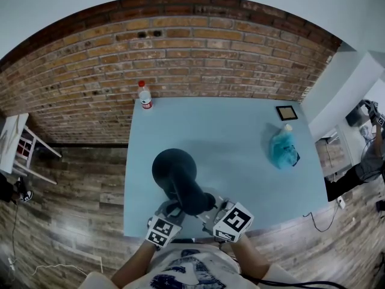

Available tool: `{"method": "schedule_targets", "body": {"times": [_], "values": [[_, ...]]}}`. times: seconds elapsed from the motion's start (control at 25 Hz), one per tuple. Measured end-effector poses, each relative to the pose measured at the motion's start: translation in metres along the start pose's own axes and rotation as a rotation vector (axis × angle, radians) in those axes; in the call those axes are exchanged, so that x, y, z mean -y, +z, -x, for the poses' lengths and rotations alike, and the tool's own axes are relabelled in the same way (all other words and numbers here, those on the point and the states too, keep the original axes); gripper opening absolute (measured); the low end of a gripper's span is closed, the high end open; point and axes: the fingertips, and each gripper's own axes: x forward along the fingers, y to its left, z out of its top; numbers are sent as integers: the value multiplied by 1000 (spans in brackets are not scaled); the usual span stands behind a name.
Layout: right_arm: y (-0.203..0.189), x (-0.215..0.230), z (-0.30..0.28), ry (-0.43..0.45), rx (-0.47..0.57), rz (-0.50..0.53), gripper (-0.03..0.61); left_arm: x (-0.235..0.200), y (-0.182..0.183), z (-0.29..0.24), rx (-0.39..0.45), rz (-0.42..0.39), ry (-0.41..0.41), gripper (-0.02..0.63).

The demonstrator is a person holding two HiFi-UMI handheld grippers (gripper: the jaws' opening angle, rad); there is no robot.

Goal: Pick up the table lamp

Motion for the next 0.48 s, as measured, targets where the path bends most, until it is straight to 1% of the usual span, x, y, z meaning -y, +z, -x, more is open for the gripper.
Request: {"method": "schedule_targets", "body": {"times": [0.24, 0.48], "values": [[0, -1, -1, -5, 0, 0, 52, -1, -1, -2, 18, 20, 12, 38], [0, 0, 0, -24, 7, 4, 51, -2, -1, -2, 15, 42, 11, 44]]}}
